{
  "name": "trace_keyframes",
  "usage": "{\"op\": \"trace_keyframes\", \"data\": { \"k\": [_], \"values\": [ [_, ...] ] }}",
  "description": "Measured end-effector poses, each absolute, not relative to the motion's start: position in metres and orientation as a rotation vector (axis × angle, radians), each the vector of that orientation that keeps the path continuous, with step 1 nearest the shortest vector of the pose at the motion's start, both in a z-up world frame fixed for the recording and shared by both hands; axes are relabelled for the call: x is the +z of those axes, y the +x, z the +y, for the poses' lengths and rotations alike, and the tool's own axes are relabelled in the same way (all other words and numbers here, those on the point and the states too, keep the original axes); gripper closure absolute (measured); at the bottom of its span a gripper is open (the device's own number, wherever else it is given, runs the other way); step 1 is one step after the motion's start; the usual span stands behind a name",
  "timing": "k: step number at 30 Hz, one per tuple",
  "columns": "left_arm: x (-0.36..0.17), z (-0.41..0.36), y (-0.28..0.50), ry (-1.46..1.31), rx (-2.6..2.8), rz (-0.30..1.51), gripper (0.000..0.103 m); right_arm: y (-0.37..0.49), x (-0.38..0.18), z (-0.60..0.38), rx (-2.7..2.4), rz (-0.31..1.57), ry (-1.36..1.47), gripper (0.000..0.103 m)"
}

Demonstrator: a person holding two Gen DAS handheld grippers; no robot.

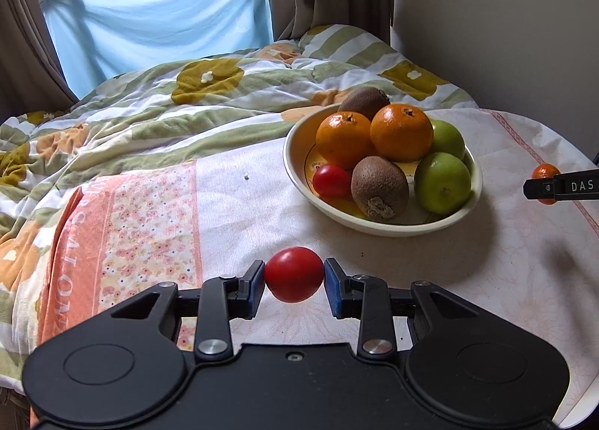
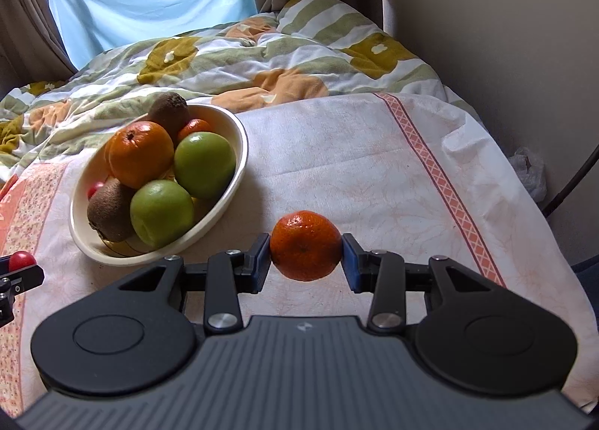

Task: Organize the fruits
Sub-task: 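Place the tomato and mandarin into the duck bowl and open both tools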

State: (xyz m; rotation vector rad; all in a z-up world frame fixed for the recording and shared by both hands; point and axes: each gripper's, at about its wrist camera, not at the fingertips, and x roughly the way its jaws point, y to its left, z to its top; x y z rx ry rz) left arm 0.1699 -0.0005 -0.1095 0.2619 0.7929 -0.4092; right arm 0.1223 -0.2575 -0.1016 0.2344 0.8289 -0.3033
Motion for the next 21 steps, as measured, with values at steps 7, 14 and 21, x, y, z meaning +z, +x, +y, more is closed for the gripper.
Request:
{"op": "trace_keyframes", "data": {
  "k": [7,14,21],
  "values": [
    [-0.07,0.002,0.168,0.247,-0.421,0.737,0.066,0.121,-0.059,-0.24,-0.264,0.794,0.224,0.048],
    [-0.034,0.0,0.171,0.229,-0.433,0.672,0.066,0.128,-0.019,-0.225,-0.209,0.756,0.214,0.048],
    [-0.027,-0.009,0.189,0.217,-0.431,0.651,0.066,0.148,-0.004,-0.222,-0.158,0.737,0.2,0.048]
  ]
}}
